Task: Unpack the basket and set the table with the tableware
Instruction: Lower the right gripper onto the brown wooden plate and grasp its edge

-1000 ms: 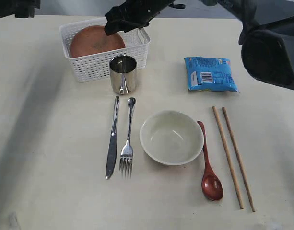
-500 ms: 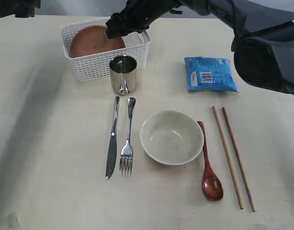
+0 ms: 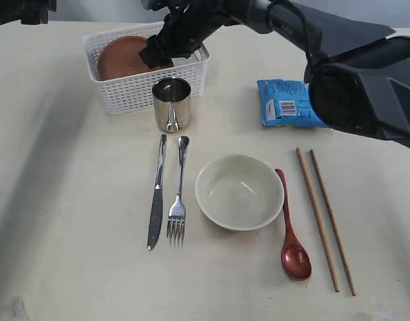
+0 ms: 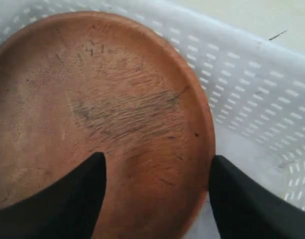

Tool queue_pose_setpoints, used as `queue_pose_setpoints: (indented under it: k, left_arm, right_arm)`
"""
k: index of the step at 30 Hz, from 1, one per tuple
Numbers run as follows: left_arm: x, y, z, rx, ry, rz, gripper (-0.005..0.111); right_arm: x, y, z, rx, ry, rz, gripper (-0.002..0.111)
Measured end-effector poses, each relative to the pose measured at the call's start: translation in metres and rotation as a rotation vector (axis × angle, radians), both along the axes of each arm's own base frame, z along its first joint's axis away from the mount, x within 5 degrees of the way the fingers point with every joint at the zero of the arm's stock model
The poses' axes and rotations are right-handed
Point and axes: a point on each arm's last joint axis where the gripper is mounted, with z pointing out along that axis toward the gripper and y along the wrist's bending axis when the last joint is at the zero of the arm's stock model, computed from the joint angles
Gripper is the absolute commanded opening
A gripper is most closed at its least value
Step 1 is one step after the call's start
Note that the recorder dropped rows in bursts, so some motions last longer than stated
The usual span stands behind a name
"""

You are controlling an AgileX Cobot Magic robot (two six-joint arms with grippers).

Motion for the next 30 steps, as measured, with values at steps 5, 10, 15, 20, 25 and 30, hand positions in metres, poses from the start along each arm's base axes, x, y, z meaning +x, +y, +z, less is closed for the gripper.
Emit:
queue_pose_setpoints:
  k: [5, 10, 15, 20, 25, 30]
  left_arm:
    - [0.0, 0.0, 0.0, 0.0, 0.0, 0.0, 0.07]
    - [0.0, 0.0, 0.0, 0.0, 0.0, 0.0, 0.07]
    - [0.0, 0.0, 0.0, 0.0, 0.0, 0.0, 0.07]
    - [0.0, 0.0, 0.0, 0.0, 0.0, 0.0, 0.07]
    - [0.0, 0.0, 0.0, 0.0, 0.0, 0.0, 0.07]
    - [0.0, 0.0, 0.0, 0.0, 0.0, 0.0, 0.07]
  right_arm:
    - [0.0, 0.003, -0.001, -0.001, -0.02, -0.011, 0.057]
    - [0.002, 0.003, -0.001, 0.006, -0.032, -0.026, 0.057]
    - [0.006, 0.004, 0.003, 0.03, -0.086, -0.051, 0.057]
    - [0.009, 0.004, 0.006, 0.045, -0.117, -0.067, 0.057]
    - [0.01, 0.004, 0.0, 0.043, -0.115, -0.07, 0.057]
    - [0.01, 0.005, -0.008, 0.036, -0.105, -0.07, 0.057]
